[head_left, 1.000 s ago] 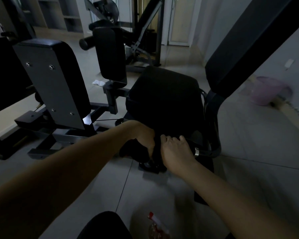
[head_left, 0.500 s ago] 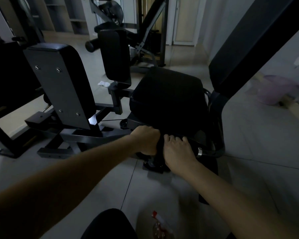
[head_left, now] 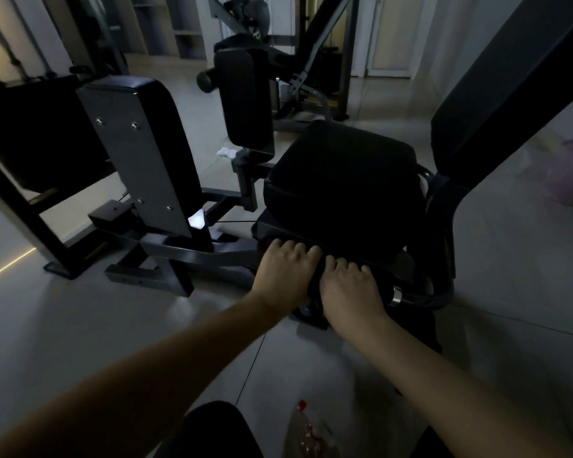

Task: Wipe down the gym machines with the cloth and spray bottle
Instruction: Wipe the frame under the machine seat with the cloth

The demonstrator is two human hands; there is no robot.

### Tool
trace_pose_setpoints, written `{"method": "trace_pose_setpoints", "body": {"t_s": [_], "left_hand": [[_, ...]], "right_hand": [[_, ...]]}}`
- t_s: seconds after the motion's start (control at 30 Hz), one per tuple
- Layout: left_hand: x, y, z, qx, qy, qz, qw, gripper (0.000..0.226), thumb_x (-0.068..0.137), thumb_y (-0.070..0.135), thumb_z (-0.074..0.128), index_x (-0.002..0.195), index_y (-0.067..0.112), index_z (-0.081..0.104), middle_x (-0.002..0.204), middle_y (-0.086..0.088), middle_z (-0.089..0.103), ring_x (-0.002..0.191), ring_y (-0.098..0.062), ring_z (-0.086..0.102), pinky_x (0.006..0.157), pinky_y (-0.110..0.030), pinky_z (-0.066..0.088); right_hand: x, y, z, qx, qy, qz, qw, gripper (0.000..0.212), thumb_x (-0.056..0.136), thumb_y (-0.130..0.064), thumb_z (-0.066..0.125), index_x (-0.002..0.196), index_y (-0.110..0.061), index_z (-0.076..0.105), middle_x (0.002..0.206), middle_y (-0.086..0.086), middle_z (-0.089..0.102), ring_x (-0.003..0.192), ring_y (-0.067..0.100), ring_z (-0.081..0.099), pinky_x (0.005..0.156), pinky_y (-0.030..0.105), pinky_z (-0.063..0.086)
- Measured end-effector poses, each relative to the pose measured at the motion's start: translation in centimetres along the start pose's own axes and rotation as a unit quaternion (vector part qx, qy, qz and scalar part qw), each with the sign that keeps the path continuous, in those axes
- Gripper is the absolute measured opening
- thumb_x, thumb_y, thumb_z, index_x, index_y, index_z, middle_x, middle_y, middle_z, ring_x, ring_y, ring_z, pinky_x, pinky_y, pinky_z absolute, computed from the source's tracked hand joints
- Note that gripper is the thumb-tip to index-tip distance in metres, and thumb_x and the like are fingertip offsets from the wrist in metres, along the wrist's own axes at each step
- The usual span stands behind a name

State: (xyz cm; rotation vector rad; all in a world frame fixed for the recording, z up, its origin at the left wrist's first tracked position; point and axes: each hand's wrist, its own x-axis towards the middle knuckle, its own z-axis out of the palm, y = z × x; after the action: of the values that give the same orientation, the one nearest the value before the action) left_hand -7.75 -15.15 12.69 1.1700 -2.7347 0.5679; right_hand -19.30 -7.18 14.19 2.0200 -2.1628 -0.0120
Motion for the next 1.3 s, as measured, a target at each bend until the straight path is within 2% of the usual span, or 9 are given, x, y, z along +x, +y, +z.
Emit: {"method": "trace_pose_setpoints", "body": {"t_s": [0.1, 0.23, 0.4, 0.5, 0.63, 0.8, 0.97, 1.1, 1.3], "left_hand": [[0.4, -0.2, -0.3, -0.001, -0.001, 0.008, 1.000, 0.039, 0.081, 0.054, 0.073, 0.104, 0.024, 0.060, 0.087, 0.003, 0.068, 0.080, -0.018, 0.066, 0.082, -0.038, 0.053], [2.9, -1.1, -3.4, -0.057, -0.195, 0.033, 0.979, 0.024, 0.086, 0.043, 0.067, 0.091, 0.020, 0.063, 0.077, 0.004, 0.062, 0.067, -0.017, 0.059, 0.063, -0.031, 0.051], [6.9, -2.1, -4.7, -0.170, -0.510, -0.038, 0.842, 0.061, 0.069, 0.043, 0.087, 0.120, 0.021, 0.062, 0.102, 0.004, 0.063, 0.097, -0.019, 0.061, 0.077, -0.033, 0.049], [5.9, -1.7, -4.8, -0.150, -0.443, -0.049, 0.882, 0.054, 0.068, 0.046, 0.085, 0.112, 0.021, 0.066, 0.095, 0.003, 0.065, 0.090, -0.020, 0.063, 0.080, -0.036, 0.055], [1.8, 0.4, -4.6, -0.054, -0.178, -0.060, 0.981, 0.027, 0.088, 0.046, 0.060, 0.095, 0.021, 0.066, 0.080, 0.001, 0.064, 0.070, -0.021, 0.062, 0.069, -0.032, 0.053], [0.0, 2.0, -1.8, -0.005, 0.023, -0.114, 0.993, 0.022, 0.090, 0.043, 0.062, 0.102, 0.024, 0.061, 0.093, 0.002, 0.067, 0.090, -0.021, 0.064, 0.087, -0.037, 0.042], [-0.8, 1.8, -2.0, -0.041, -0.006, -0.101, 0.994, 0.059, 0.081, 0.040, 0.075, 0.131, 0.022, 0.050, 0.123, -0.003, 0.061, 0.115, -0.024, 0.057, 0.104, -0.042, 0.039], [-2.6, -1.1, -4.9, -0.098, -0.105, -0.123, 0.982, 0.088, 0.082, 0.038, 0.076, 0.153, 0.028, 0.025, 0.140, -0.007, 0.047, 0.127, -0.027, 0.048, 0.102, -0.046, 0.046], [-3.0, -4.7, -6.9, -0.275, -0.169, -0.201, 0.925, 0.058, 0.087, 0.013, 0.069, 0.138, 0.024, 0.045, 0.112, -0.009, 0.066, 0.101, -0.028, 0.065, 0.078, -0.033, 0.050]], "right_hand": [[0.0, 0.2, 0.2, 0.005, 0.007, -0.008, 1.000, 0.033, 0.098, -0.026, 0.051, 0.122, -0.004, 0.047, 0.115, 0.016, 0.062, 0.103, 0.030, 0.062, 0.087, 0.038, 0.048], [0.3, 0.8, 0.3, -0.001, 0.017, -0.042, 0.999, 0.029, 0.099, -0.026, 0.047, 0.120, -0.006, 0.045, 0.115, 0.016, 0.062, 0.104, 0.029, 0.063, 0.087, 0.037, 0.048], [0.4, 1.3, 1.0, -0.004, 0.009, -0.084, 0.996, 0.030, 0.102, -0.025, 0.041, 0.122, -0.004, 0.045, 0.111, 0.016, 0.060, 0.099, 0.029, 0.062, 0.084, 0.037, 0.048], [0.4, 1.7, 0.7, -0.017, 0.010, -0.085, 0.996, 0.030, 0.099, -0.028, 0.048, 0.117, -0.005, 0.052, 0.103, 0.015, 0.064, 0.090, 0.028, 0.065, 0.078, 0.036, 0.050], [0.7, 1.9, 0.7, -0.007, -0.008, -0.097, 0.995, 0.038, 0.092, -0.034, 0.062, 0.114, -0.006, 0.051, 0.101, 0.015, 0.065, 0.088, 0.028, 0.068, 0.077, 0.035, 0.051], [0.8, 2.0, 1.1, 0.001, 0.001, -0.098, 0.995, 0.022, 0.098, -0.028, 0.056, 0.109, -0.009, 0.054, 0.094, 0.010, 0.068, 0.080, 0.021, 0.068, 0.069, 0.031, 0.051], [0.5, 2.9, -0.2, 0.074, 0.003, -0.111, 0.991, 0.045, 0.092, -0.039, 0.065, 0.121, -0.009, 0.048, 0.113, 0.009, 0.065, 0.099, 0.023, 0.066, 0.084, 0.034, 0.049], [0.0, 4.7, -1.8, 0.233, -0.064, -0.106, 0.965, 0.035, 0.096, -0.040, 0.055, 0.118, -0.013, 0.051, 0.113, 0.006, 0.062, 0.098, 0.024, 0.061, 0.081, 0.036, 0.047], [2.1, 4.3, -4.3, 0.462, -0.042, -0.053, 0.884, 0.049, 0.092, -0.043, 0.066, 0.134, -0.019, 0.055, 0.121, 0.000, 0.061, 0.107, 0.017, 0.061, 0.091, 0.037, 0.054]]}}
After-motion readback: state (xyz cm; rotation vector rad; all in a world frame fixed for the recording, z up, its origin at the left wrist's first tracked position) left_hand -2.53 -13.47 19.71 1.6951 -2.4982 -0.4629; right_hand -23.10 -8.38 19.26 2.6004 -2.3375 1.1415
